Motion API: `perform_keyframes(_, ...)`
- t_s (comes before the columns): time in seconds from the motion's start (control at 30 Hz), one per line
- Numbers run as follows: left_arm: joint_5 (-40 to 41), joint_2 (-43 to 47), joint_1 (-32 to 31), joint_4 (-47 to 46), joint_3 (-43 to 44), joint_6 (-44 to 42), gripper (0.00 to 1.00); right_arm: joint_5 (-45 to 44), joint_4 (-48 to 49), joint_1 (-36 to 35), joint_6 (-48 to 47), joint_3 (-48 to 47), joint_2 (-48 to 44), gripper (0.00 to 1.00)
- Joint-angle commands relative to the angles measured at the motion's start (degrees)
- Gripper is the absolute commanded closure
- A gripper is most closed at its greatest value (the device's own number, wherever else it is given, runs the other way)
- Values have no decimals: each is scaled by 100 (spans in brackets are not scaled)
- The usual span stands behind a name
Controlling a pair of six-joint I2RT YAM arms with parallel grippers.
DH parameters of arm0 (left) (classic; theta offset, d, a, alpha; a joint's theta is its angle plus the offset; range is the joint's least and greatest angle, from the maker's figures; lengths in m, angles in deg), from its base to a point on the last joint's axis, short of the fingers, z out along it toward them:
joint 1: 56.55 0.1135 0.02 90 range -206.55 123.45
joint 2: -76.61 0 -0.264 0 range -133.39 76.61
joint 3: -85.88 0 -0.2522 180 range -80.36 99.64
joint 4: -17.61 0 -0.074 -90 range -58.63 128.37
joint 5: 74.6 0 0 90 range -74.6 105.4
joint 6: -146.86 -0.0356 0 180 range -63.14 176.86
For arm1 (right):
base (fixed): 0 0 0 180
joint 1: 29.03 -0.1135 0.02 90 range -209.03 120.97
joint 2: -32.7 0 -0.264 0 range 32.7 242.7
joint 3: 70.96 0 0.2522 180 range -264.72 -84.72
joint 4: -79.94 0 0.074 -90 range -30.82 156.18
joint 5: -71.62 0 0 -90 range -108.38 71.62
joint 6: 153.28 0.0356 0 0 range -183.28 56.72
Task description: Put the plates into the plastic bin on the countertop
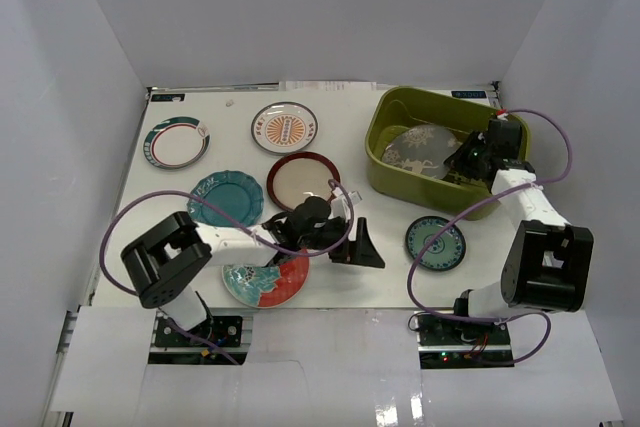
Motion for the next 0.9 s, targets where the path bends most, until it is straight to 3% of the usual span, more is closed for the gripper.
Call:
perform_keyframes(0.0,649,-425,-88,57,442,-162,9,-459,454,-11,-157,237,-67,77)
perform_keyframes(0.1,870,-943,-114,101,768,-170,17,-643,543,-20,-254,457,-41,54)
perform_keyframes(0.2,1221,-1391,-176,171,1119,-188,24,-916,525,-20,-350,545,-58,19)
perform_keyframes(0.3,1407,-1691,-255,268,1470,-179,25,-1101,525,-20,-439,476,-120,7)
perform_keyframes(0.4,1565,-2086,-352,373,1856,-179,25,-1128,429,-20,-553,326,-234,2)
perform_keyframes(0.6,1925,-2755,-492,532,2472,-91,27,-558,709,-125,-343,431,-857,10)
perform_keyframes(0.77,2311,-3203,-554,760,2868,-109,39,-302,753,-204,-167,738,-1578,9)
perform_keyframes(0.87,2505,-3344,-580,883,3071,-144,48,-57,876,-240,70,1062,-2105,3)
